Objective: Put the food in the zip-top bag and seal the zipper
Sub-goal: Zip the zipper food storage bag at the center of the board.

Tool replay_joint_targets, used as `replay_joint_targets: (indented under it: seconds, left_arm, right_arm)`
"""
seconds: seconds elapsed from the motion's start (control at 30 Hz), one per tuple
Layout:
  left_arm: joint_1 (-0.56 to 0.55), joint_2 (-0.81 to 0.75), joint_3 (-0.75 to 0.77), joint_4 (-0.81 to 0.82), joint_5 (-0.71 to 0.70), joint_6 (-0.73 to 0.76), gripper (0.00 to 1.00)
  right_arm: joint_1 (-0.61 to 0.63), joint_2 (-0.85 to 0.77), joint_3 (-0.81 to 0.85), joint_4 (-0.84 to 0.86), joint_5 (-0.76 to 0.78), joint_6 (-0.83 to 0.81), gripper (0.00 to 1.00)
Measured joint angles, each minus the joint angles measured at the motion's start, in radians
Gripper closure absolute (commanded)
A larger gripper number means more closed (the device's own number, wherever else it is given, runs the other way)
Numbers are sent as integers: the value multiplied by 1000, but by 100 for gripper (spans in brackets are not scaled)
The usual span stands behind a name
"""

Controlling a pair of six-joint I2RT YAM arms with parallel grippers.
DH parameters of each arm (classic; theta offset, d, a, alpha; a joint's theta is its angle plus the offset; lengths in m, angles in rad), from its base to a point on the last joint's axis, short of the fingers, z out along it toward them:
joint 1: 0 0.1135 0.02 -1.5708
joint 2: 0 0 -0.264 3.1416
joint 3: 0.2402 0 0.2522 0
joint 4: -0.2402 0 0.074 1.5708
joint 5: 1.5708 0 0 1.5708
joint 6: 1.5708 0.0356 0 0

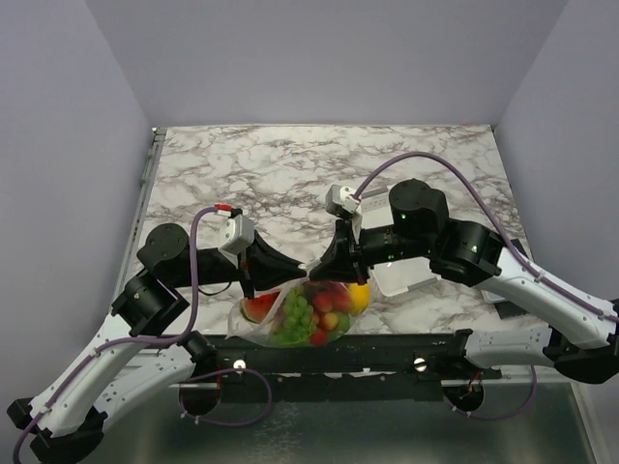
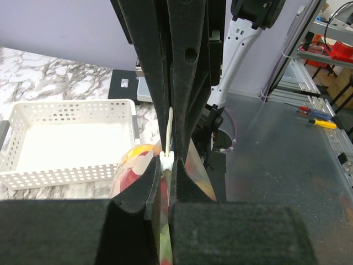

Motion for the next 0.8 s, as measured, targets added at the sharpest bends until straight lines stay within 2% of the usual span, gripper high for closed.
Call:
replay_joint_targets:
  seconds: [0.8]
  left_arm:
    - [0,-41,-13,-56,-19,0,100]
  right_arm:
    - [2,-214,-72,-39,298,22,100]
